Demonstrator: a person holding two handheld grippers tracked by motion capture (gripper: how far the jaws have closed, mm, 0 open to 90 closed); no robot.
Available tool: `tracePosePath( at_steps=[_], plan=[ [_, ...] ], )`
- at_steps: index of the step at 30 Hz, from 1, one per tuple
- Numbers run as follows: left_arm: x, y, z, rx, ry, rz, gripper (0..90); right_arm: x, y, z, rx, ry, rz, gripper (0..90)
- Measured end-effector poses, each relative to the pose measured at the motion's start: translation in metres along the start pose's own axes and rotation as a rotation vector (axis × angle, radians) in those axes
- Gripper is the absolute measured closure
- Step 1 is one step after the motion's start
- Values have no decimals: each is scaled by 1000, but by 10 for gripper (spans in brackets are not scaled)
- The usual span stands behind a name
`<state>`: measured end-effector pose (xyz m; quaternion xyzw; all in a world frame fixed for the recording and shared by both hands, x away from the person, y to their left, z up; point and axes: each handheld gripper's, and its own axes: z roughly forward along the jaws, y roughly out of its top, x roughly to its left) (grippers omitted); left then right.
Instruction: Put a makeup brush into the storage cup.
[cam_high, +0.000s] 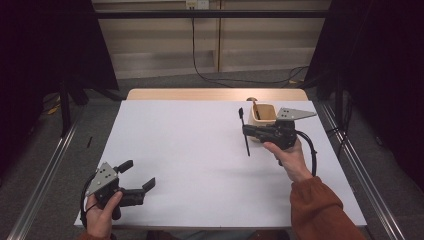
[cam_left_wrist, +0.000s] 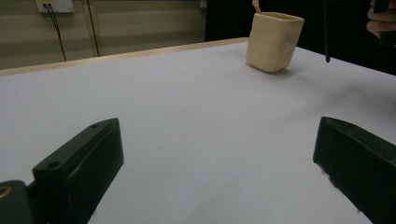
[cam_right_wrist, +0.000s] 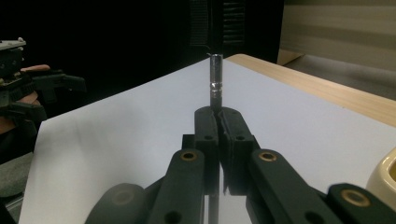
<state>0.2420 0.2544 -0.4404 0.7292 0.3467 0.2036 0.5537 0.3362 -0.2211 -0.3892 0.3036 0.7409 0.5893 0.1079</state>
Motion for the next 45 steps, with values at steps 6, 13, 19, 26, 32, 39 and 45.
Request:
tracePosePath(
  at_steps=[6,13,19,26,32,39,45],
  plan=[
    [0,0,0,-5,-2,-3,18,2,0,1,-16,1,-9,863],
    [0,0,0,-15,-13,2,16,-1,3,-3,-40,-10,0,863],
    [0,0,0,-12,-9,3,16,-2,11,-10,-71,-19,-7,863],
    [0,0,0,-18,-9,7,16,-4,16,-15,-78,-36,-7,864],
    [0,0,0,-16,-9,11,16,-4,24,-16,-82,-47,-21,863],
    [0,0,0,-16,-11,11,16,-2,39,-17,-99,-51,-39,863],
    [1,0,0,-16,-12,11,16,-3,53,-24,-129,-71,-45,863]
  ],
)
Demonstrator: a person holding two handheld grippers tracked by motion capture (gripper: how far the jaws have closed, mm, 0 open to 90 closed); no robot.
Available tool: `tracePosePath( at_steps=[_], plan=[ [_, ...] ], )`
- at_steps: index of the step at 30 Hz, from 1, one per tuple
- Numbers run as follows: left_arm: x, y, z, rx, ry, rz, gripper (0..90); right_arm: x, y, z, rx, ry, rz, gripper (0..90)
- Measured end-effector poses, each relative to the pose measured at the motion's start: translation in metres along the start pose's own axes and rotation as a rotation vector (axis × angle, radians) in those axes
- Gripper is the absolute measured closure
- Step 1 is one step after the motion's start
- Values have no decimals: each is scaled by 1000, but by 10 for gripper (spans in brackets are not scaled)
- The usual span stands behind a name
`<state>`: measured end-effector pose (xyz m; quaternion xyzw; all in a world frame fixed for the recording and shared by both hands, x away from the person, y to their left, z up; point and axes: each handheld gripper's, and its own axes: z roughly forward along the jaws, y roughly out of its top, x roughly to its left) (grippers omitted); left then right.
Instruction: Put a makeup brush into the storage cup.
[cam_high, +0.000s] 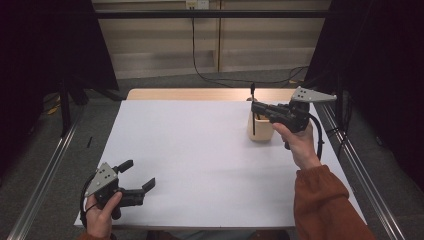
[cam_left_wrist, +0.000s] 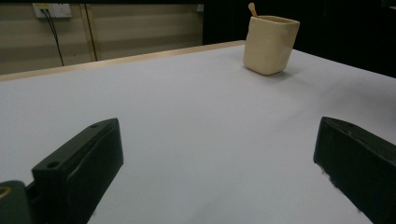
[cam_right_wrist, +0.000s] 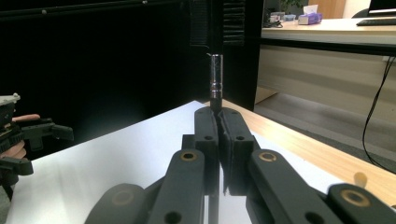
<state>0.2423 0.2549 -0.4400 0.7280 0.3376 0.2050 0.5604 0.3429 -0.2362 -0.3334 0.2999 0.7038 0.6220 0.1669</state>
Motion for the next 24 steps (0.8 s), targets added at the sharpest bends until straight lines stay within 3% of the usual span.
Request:
tracePosePath(
  at_steps=[7,24],
  plan=[
    [0,0,0,1,0,0,16,-4,3,2,6,-14,-8,863],
    [-1,0,1,6,-2,5,16,-36,14,4,13,-127,6,862]
  ],
)
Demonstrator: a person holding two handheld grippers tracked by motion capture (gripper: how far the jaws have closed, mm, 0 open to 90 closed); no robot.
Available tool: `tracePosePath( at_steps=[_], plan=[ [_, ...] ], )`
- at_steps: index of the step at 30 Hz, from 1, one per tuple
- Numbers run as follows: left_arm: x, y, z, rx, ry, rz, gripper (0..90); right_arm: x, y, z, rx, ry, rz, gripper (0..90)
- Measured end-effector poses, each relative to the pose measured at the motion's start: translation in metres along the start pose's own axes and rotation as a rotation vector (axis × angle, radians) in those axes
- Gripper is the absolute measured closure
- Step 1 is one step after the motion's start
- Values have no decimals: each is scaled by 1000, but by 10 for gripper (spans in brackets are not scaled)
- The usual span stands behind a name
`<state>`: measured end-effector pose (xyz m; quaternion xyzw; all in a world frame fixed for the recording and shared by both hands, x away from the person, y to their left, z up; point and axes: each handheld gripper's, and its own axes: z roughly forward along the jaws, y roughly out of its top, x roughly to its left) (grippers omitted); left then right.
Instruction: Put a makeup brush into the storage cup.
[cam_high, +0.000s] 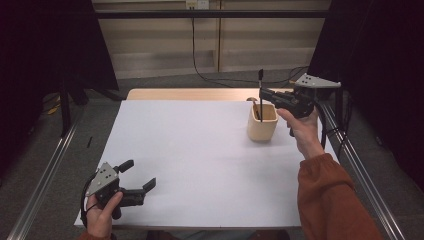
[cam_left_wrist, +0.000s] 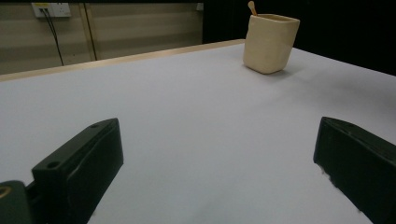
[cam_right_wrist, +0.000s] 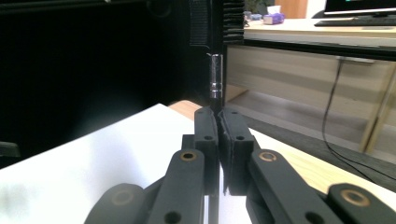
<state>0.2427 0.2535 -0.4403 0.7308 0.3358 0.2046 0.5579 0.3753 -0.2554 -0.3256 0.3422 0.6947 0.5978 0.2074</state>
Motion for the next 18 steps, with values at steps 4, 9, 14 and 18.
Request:
tracePosePath(
  at_steps=[4,9,14,18],
  plan=[
    [0,0,0,-1,-2,2,16,-6,1,4,9,-36,-4,862],
    [0,0,0,1,-2,5,16,-13,5,7,18,-64,-10,862],
    [0,0,0,2,-1,4,16,-17,10,11,16,-77,-12,862],
    [0,0,0,0,0,3,16,-20,12,14,21,-92,-11,862]
  ],
)
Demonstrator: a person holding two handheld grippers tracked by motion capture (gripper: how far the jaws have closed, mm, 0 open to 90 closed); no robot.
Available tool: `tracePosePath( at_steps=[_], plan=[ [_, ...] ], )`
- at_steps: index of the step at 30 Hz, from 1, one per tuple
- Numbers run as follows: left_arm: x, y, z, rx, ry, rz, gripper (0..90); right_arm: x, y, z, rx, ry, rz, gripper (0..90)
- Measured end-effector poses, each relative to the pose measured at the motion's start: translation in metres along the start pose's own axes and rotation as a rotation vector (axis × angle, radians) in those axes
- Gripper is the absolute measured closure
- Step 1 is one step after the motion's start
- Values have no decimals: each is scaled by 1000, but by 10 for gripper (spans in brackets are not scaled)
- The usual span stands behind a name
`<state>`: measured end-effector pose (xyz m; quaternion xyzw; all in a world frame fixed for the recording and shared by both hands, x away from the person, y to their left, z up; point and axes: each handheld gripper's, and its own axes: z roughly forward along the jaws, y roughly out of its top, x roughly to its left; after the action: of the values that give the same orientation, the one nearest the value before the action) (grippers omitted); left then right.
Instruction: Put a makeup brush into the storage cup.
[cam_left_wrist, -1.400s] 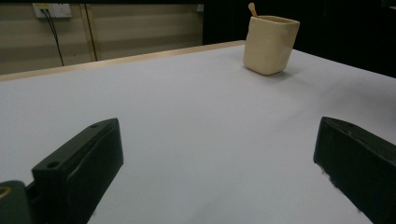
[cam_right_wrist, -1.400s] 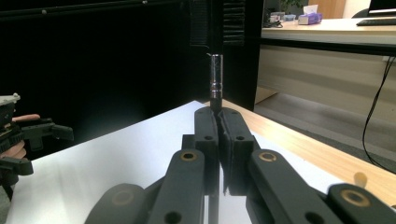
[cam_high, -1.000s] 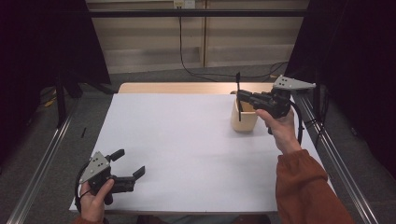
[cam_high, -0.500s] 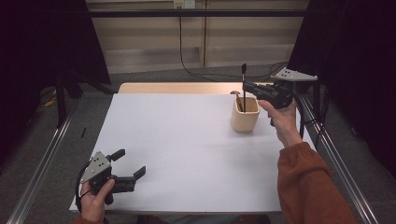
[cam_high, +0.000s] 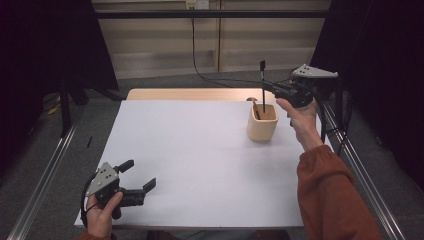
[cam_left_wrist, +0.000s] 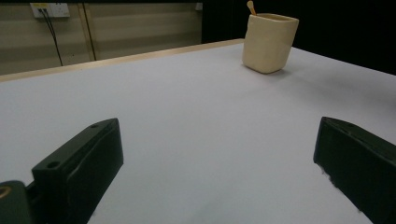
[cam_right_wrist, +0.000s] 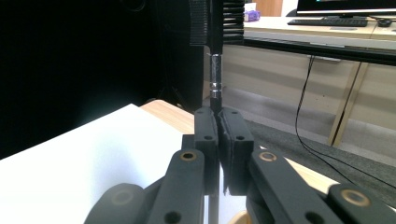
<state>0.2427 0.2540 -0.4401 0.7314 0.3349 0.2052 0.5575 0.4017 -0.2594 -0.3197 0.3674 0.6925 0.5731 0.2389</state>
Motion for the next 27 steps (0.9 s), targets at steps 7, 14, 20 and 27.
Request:
tracePosePath(
  at_steps=[7,14,20,27],
  plan=[
    [1,0,0,0,-1,0,16,-5,-8,7,12,-14,6,862],
    [0,0,0,-1,-2,-1,16,-7,-11,8,19,-19,6,862],
    [1,0,0,1,-4,-2,16,-7,-21,11,34,-21,15,862],
    [1,0,0,2,-4,-2,16,-11,-28,12,43,-31,21,862]
  ],
)
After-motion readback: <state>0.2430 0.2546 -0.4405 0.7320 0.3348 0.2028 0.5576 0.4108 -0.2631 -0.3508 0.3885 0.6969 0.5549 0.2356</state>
